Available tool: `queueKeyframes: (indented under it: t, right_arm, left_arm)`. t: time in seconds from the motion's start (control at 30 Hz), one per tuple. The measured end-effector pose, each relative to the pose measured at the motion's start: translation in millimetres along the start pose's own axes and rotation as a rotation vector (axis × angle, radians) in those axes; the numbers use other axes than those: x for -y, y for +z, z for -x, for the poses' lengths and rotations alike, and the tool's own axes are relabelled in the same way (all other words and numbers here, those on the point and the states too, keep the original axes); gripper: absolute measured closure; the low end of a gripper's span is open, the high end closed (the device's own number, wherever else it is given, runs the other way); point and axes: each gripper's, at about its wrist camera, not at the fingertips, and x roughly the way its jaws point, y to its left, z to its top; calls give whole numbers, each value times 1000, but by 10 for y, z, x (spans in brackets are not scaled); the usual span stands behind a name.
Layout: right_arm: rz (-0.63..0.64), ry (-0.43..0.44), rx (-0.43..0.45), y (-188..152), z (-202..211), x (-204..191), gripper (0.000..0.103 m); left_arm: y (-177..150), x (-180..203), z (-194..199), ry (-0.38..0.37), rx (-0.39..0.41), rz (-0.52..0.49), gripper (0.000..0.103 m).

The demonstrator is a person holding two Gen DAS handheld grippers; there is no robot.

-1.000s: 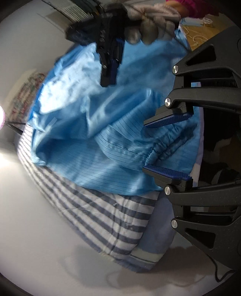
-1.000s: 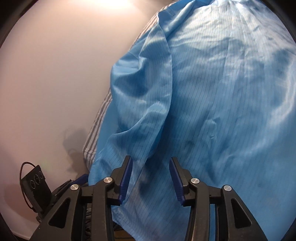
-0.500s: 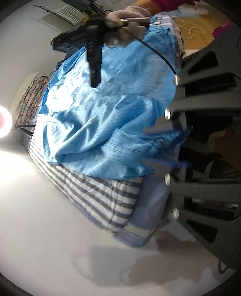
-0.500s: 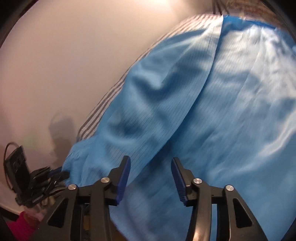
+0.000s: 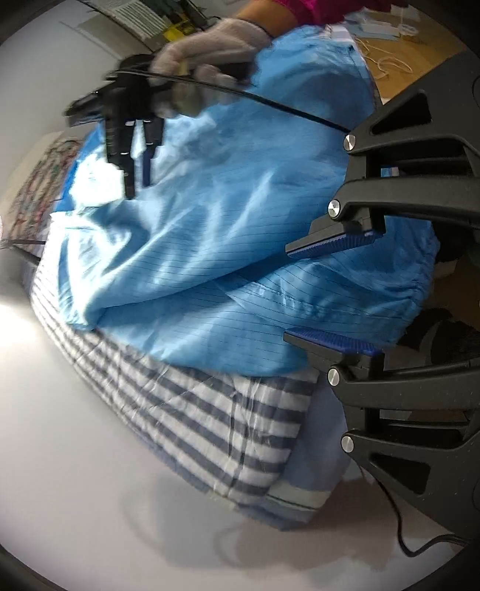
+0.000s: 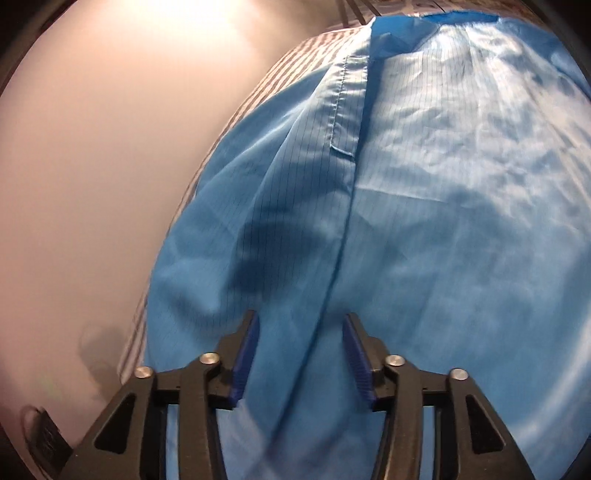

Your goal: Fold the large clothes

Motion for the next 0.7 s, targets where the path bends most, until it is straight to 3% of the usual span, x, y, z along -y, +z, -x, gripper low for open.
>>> queueKeyframes:
  t: [0.03, 0.07, 0.1, 0.13, 0.2, 0.33, 0.53, 0.57, 0.63, 0.67, 0.7]
  right_arm:
    - [-13, 9, 1, 38, -32, 4, 70]
    - [-19, 17, 4, 75, -49, -10, 79]
    - [-20, 24, 9, 99, -53, -16, 95]
    - [-18, 31, 12, 129, -59, -35, 101]
    - [-1, 31, 31, 152, -13, -76, 103]
    - [46, 41, 57, 30, 132, -37, 103]
    - [48, -2, 18, -197, 242, 127, 103]
    - [48, 6, 22, -204, 224, 137, 97]
    - [33, 13, 39, -173, 295, 226, 65]
    - [6, 26, 58, -123, 333, 287, 43]
    - [-20, 27, 85, -87, 371, 354, 42]
  left_arm:
    - [-10, 2, -42, 13, -11, 2, 66]
    - [-11, -5, -62, 10, -16, 7, 82]
    - [-14, -21, -66, -2, -19, 22, 90]
    - [-26, -31, -46, -7, -12, 30, 92]
    - [-53, -40, 34, 4, 16, 32, 97]
    - [-146, -143, 209, 29, 65, 66, 97]
    - [-218, -251, 254, 38, 78, 121, 97]
    - [-211, -252, 256, 31, 79, 121, 97]
    - [-185, -248, 260, 34, 85, 109, 97]
    - [-182, -250, 264, 34, 87, 110, 97]
    - [-178, -260, 265, 30, 85, 115, 97]
